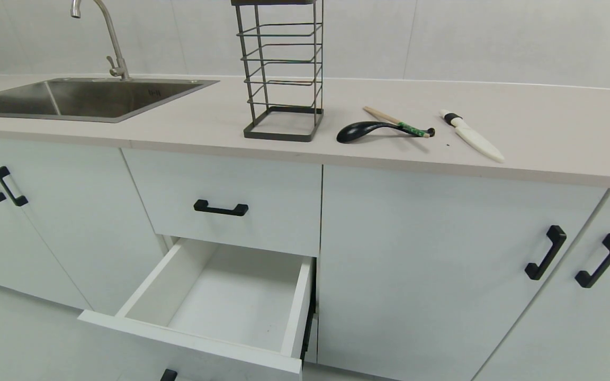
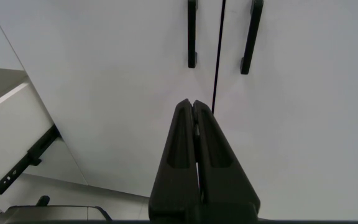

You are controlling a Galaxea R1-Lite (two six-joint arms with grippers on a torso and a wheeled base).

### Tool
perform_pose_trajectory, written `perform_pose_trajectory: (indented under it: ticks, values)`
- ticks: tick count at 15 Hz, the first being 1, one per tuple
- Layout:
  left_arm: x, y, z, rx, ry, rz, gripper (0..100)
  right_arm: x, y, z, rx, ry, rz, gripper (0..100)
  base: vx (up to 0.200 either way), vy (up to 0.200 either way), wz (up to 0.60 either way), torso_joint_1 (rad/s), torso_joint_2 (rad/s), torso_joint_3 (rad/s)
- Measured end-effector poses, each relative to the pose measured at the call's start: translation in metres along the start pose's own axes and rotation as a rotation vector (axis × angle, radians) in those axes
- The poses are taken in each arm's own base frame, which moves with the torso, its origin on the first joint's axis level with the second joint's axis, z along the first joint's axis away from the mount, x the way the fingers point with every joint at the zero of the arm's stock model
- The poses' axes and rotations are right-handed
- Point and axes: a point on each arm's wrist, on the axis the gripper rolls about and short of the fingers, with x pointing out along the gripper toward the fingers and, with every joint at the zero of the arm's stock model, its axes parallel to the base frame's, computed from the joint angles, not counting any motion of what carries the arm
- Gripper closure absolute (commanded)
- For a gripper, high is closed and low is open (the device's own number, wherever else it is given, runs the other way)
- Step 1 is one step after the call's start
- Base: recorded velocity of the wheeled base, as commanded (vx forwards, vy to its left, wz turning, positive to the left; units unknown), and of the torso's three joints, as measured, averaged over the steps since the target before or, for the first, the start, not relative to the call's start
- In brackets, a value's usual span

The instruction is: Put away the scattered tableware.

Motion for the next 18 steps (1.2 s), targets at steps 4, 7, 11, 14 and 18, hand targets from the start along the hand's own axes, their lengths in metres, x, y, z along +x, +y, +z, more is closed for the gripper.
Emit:
perform_pose_trajectory:
  ticks: [4,7,11,14,18]
  values:
    - [-0.001,0.001,-0.002,-0.171,-0.001,0.052,0,0.0,0.0,0.0,0.0,0.0,0.0,100,0.0,0.0,0.0,0.0,0.0,0.0]
    - [-0.002,0.003,0.005,-0.068,-0.063,0.099,0,0.0,0.0,0.0,0.0,0.0,0.0,100,0.0,0.0,0.0,0.0,0.0,0.0]
    - [-0.001,0.001,-0.006,-0.148,0.05,0.124,0,0.0,0.0,0.0,0.0,0.0,0.0,100,0.0,0.0,0.0,0.0,0.0,0.0]
    - [-0.001,0.001,-0.007,-0.178,0.051,0.126,0,0.0,0.0,0.0,0.0,0.0,0.0,100,0.0,0.0,0.0,0.0,0.0,0.0]
    - [-0.001,0.001,-0.007,-0.18,0.051,0.12,0,0.0,0.0,0.0,-0.003,0.001,-0.002,100,0.0,0.0,0.0,0.0,0.0,0.0]
